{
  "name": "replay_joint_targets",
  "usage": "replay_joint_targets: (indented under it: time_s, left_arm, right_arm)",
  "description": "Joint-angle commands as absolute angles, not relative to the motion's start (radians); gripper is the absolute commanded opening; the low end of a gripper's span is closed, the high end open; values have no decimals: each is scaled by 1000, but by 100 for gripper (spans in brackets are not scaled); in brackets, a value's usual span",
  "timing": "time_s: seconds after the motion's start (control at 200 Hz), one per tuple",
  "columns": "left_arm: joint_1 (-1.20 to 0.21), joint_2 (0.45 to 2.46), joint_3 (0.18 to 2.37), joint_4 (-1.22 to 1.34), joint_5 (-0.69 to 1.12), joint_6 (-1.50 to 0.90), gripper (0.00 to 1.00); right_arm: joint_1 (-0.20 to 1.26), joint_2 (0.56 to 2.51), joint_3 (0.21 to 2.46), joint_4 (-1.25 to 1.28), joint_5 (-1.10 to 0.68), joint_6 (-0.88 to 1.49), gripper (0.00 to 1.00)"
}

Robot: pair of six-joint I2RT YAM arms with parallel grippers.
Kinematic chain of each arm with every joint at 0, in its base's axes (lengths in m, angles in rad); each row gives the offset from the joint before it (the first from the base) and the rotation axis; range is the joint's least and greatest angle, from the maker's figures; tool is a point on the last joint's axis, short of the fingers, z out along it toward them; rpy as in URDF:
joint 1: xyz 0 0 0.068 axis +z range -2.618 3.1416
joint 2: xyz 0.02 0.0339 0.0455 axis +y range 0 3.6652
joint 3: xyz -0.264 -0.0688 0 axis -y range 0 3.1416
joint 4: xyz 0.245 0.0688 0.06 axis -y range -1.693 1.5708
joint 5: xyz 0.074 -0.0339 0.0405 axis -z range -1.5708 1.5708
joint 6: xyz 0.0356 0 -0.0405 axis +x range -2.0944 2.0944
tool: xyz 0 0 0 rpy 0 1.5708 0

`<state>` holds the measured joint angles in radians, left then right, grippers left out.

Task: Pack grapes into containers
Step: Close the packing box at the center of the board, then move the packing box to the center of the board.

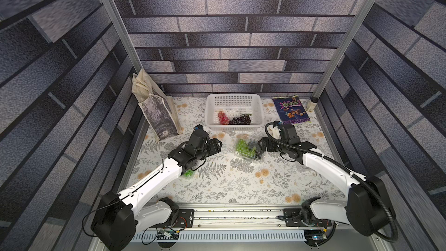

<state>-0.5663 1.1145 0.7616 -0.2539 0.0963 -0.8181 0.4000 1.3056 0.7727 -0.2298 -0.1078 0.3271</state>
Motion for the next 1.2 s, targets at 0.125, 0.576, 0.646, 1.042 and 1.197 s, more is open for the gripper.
replay_joint_targets:
  time_s: [0.125,0.576,0.646,1.042,1.197]
  left_arm:
    - [-548,1054,755,-313,77,-805,67]
    - [-538,1063,730,-281,86,-823,68]
    - [-538,1057,719,-270,84,-833,68]
    - [-534,1033,703,-261,81,-839,68]
    - [-531,1026,698,-259,81,-839,68]
  right_arm:
    - [382,1430,747,-100,-176,337,94]
    - [471,1519,773,-1,-208,368,92]
    - [498,1543,794,5,-204,372,91]
    - [658,1619,887,51,-199,421,90]
    - [707,1616,882,99,-216,474,89]
